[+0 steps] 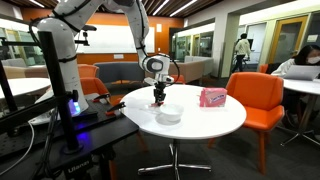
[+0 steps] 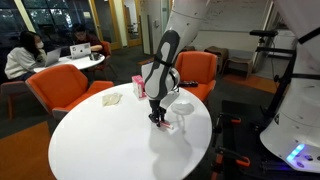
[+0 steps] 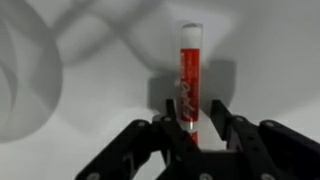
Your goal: Take the marker from the table and put it in the white bowl
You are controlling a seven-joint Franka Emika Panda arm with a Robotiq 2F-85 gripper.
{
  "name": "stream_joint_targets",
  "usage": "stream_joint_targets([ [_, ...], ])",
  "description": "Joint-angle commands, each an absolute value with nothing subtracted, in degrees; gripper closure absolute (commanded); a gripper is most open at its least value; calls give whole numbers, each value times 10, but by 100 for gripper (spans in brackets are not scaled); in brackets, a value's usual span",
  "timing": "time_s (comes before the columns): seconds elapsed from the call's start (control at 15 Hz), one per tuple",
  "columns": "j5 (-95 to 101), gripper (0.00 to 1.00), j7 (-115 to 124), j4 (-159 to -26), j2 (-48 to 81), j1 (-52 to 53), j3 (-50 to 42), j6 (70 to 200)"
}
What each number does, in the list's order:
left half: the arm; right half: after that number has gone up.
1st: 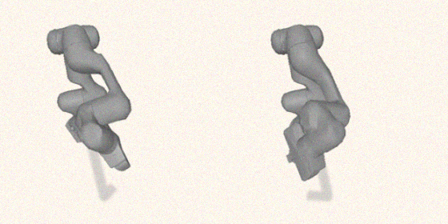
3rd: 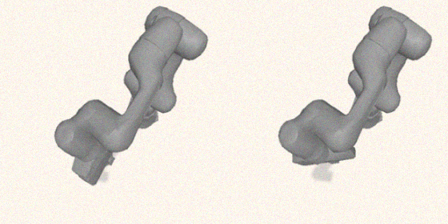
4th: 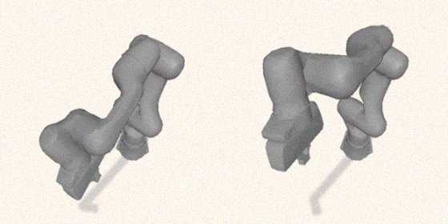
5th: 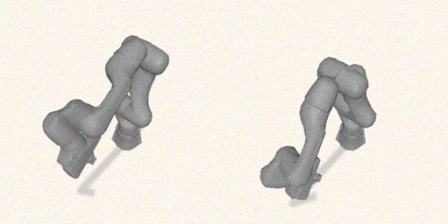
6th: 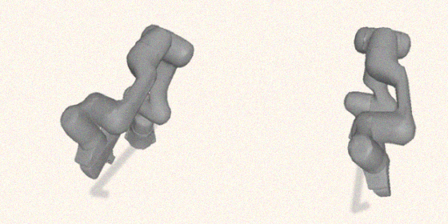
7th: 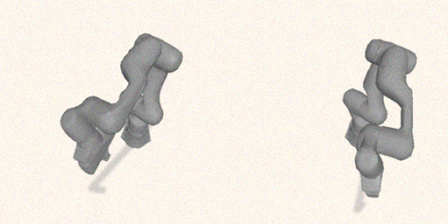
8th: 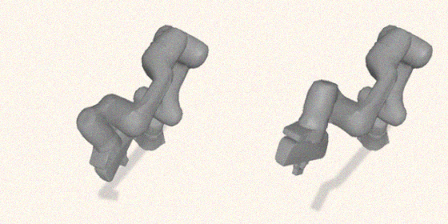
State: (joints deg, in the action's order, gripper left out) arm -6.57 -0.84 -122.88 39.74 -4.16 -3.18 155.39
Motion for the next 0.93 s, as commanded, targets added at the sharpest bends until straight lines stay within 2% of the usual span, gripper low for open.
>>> stream_joint_targets([
  [0.0, -53, 87, -2, -1229, 395, -42, -35, 1560],
  [0.07, -52, 96, -2, -1229, 395, -43, -35, 1560],
  [0.13, -53, 99, -2, -1228, 395, -44, -35, 1560],
  [0.27, -54, 95, -4, -1231, 392, -44, -33, 1559],
  [0.87, -29, 95, 80, -1273, 307, 30, -63, 1546],
])
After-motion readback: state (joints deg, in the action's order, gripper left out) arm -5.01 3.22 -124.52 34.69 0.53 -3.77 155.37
